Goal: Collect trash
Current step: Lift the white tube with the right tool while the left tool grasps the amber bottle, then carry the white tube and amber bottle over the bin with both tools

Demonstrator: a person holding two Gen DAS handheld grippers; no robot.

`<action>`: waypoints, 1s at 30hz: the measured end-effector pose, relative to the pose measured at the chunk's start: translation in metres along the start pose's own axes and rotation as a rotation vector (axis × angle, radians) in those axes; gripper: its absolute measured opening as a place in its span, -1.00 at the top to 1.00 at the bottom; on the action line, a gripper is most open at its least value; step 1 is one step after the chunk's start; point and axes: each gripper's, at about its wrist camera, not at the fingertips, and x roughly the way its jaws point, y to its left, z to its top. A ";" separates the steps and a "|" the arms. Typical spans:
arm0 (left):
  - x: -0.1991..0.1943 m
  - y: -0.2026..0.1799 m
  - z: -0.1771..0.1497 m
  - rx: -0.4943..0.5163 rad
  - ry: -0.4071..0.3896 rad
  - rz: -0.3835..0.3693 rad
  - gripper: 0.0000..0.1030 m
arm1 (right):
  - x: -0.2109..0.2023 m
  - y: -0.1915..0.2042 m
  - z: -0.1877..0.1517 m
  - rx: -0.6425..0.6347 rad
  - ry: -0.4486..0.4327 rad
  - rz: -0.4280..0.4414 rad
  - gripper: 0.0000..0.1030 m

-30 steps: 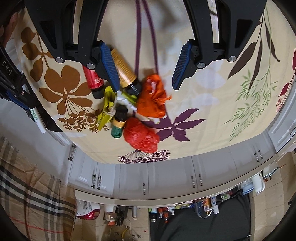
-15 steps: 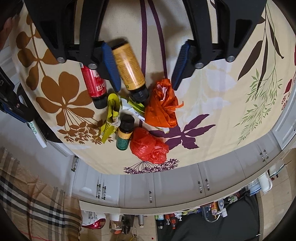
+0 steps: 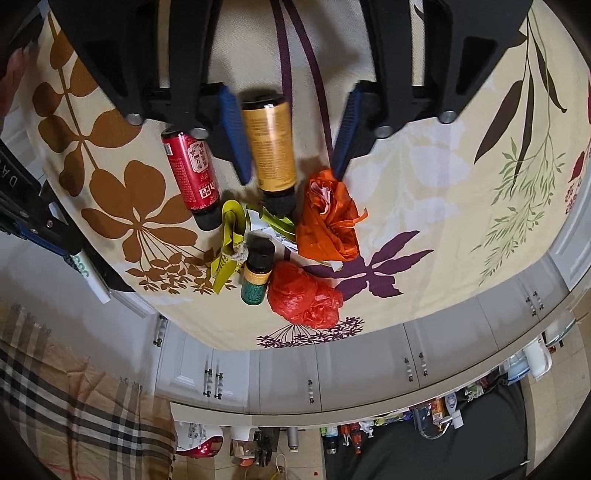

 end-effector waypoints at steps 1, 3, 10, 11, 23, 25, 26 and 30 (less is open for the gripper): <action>0.000 0.000 -0.001 0.001 0.005 -0.004 0.28 | -0.001 0.001 0.000 -0.002 0.000 0.001 0.64; 0.001 0.001 -0.003 0.000 0.018 -0.017 0.34 | -0.002 0.002 0.000 -0.003 -0.002 0.002 0.64; -0.008 0.004 -0.006 -0.015 -0.015 -0.034 0.51 | -0.007 0.003 -0.001 -0.001 -0.013 0.003 0.64; -0.010 0.003 -0.006 -0.012 -0.023 -0.029 0.51 | -0.007 0.003 -0.001 -0.001 -0.016 0.002 0.64; -0.040 -0.013 0.025 0.017 -0.168 -0.071 0.51 | -0.030 -0.016 0.017 0.019 -0.106 -0.069 0.64; -0.041 -0.022 0.037 0.024 -0.193 -0.094 0.51 | -0.032 -0.024 0.021 0.024 -0.124 -0.094 0.64; -0.042 -0.027 0.042 0.032 -0.208 -0.105 0.51 | -0.033 -0.028 0.023 0.026 -0.129 -0.104 0.64; -0.039 -0.052 0.061 0.079 -0.265 -0.142 0.51 | -0.033 -0.048 0.033 0.044 -0.158 -0.159 0.64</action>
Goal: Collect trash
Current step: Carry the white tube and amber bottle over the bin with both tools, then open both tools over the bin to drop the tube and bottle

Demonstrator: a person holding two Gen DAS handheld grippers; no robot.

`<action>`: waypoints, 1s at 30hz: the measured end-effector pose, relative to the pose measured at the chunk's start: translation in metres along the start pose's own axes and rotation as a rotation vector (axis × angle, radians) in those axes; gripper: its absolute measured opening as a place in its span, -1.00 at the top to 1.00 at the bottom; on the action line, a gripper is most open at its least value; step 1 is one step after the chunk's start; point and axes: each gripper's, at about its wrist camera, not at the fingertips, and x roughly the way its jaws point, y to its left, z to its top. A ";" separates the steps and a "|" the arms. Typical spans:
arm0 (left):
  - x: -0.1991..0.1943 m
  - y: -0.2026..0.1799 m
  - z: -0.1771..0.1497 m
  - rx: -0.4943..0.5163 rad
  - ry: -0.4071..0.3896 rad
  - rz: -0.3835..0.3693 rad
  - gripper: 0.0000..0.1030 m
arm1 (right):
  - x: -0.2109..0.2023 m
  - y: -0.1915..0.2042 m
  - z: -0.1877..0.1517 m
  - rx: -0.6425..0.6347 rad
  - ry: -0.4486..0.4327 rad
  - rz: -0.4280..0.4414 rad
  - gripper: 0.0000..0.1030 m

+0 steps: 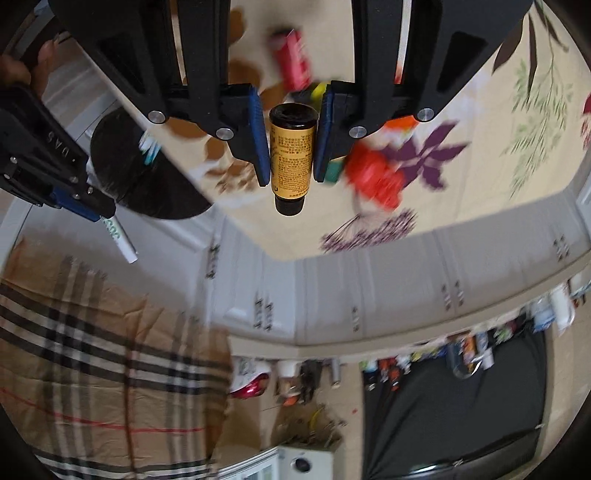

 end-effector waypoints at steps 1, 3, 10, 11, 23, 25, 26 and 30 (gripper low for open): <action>0.005 -0.007 0.005 0.009 -0.008 -0.015 0.51 | 0.001 -0.004 0.002 0.005 -0.005 -0.010 0.64; 0.013 -0.017 0.013 0.021 -0.020 -0.040 0.51 | 0.006 -0.015 0.005 0.018 -0.011 -0.038 0.64; 0.035 -0.062 0.033 0.090 -0.080 -0.083 0.51 | 0.018 -0.047 0.008 0.050 -0.021 -0.119 0.64; 0.039 -0.067 0.035 0.093 -0.079 -0.087 0.51 | 0.020 -0.051 0.009 0.055 -0.021 -0.127 0.64; 0.091 -0.108 0.045 0.115 -0.029 -0.099 0.51 | 0.047 -0.088 0.004 0.099 -0.006 -0.186 0.64; 0.100 -0.114 0.045 0.122 -0.018 -0.100 0.51 | 0.052 -0.092 0.002 0.104 0.000 -0.193 0.64; 0.103 -0.116 0.045 0.125 -0.013 -0.102 0.51 | 0.055 -0.095 0.001 0.108 0.003 -0.197 0.64; 0.117 -0.129 0.044 0.144 0.006 -0.109 0.51 | 0.066 -0.101 -0.002 0.118 0.014 -0.209 0.62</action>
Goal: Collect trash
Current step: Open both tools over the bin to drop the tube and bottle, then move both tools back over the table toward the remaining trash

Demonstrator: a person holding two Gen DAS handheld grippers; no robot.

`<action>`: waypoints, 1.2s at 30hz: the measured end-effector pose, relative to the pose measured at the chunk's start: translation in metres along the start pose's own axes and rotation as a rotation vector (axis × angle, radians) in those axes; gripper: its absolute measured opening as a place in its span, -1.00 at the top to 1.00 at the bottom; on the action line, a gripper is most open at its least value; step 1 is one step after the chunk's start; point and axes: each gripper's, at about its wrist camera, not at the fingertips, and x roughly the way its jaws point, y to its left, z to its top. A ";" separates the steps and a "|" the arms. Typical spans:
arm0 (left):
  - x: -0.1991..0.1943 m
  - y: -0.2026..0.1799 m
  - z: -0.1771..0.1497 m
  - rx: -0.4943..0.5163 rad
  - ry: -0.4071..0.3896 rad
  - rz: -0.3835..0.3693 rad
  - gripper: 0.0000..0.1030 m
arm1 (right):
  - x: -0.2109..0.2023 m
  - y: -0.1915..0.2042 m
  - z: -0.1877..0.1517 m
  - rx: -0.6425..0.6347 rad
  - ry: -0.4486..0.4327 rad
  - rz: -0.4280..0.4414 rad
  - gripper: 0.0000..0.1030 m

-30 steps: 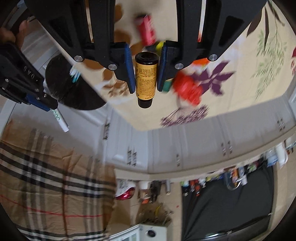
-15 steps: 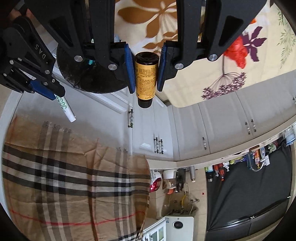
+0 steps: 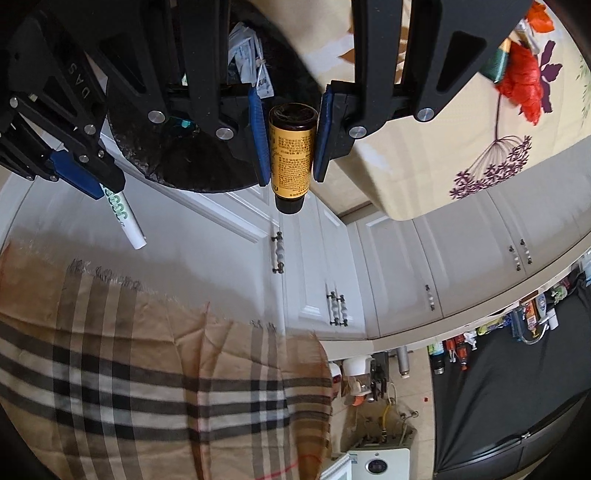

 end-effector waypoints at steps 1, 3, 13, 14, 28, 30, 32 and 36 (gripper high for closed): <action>0.003 -0.003 0.000 0.014 0.006 -0.003 0.51 | 0.003 -0.001 -0.001 0.002 0.003 -0.005 0.62; 0.008 -0.009 -0.001 0.037 0.010 0.018 0.46 | 0.009 -0.003 -0.002 0.005 0.008 -0.015 0.47; 0.004 0.002 -0.007 0.012 0.031 0.038 -0.06 | 0.012 -0.004 -0.010 0.017 0.027 -0.033 0.22; 0.000 0.005 -0.007 0.007 0.030 0.043 -0.10 | 0.010 -0.002 -0.010 0.015 0.028 -0.028 0.21; -0.060 0.070 -0.019 -0.081 -0.009 0.147 -0.18 | -0.036 0.043 -0.005 -0.012 0.000 0.062 0.10; -0.070 0.082 -0.022 -0.100 -0.014 0.168 -0.20 | -0.045 0.051 -0.005 -0.009 -0.003 0.084 0.03; -0.081 0.095 -0.028 -0.118 -0.018 0.191 -0.27 | -0.052 0.061 -0.005 -0.019 -0.006 0.103 0.03; -0.102 0.122 -0.042 -0.150 -0.018 0.249 -0.29 | -0.065 0.085 -0.008 -0.041 0.000 0.162 0.03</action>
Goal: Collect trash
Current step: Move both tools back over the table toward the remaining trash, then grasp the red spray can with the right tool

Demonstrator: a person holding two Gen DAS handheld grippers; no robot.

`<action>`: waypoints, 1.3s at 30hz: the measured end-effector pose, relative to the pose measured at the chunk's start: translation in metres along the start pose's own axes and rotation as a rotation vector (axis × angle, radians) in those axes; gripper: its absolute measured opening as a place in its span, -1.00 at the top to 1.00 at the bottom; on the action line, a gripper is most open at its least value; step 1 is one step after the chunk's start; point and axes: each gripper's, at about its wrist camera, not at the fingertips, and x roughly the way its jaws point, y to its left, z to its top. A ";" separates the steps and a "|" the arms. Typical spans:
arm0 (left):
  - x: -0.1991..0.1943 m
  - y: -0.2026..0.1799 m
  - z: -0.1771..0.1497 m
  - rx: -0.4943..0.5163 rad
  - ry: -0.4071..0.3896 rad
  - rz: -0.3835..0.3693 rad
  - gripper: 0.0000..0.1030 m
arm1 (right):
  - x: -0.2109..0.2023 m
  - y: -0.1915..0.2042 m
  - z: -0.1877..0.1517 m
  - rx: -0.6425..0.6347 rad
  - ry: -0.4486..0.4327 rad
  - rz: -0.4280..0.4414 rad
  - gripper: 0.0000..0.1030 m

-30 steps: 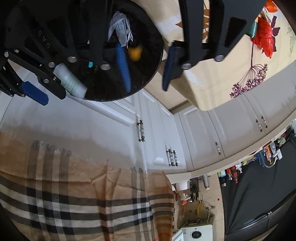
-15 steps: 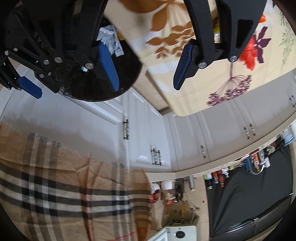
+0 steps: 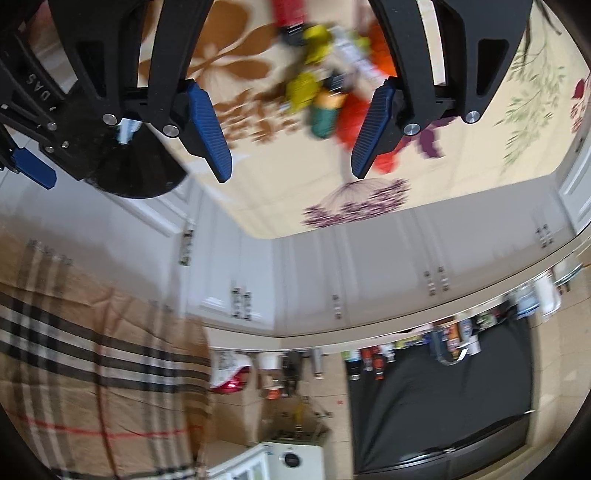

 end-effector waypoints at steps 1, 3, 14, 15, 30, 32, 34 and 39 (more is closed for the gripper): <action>-0.003 0.010 -0.004 -0.012 0.006 0.017 -0.30 | -0.002 0.008 -0.001 -0.007 0.004 0.017 0.03; -0.009 0.032 -0.013 -0.036 0.020 0.052 -0.31 | -0.005 0.022 -0.005 -0.021 0.012 0.047 0.03; -0.031 0.121 -0.066 -0.132 0.105 0.214 -0.34 | -0.012 0.110 -0.039 -0.149 0.102 0.191 0.03; -0.033 0.128 -0.071 -0.139 0.111 0.228 -0.34 | -0.012 0.118 -0.043 -0.162 0.113 0.201 0.03; -0.054 0.199 -0.107 -0.215 0.165 0.316 -0.34 | -0.006 0.165 -0.066 -0.260 0.233 0.205 0.05; -0.055 0.203 -0.111 -0.216 0.173 0.314 -0.34 | -0.002 0.169 -0.068 -0.273 0.258 0.200 0.12; -0.055 0.205 -0.113 -0.224 0.182 0.302 -0.34 | 0.002 0.171 -0.070 -0.281 0.285 0.198 0.42; -0.054 0.198 -0.113 -0.216 0.195 0.250 -0.37 | 0.005 0.173 -0.073 -0.289 0.317 0.199 0.52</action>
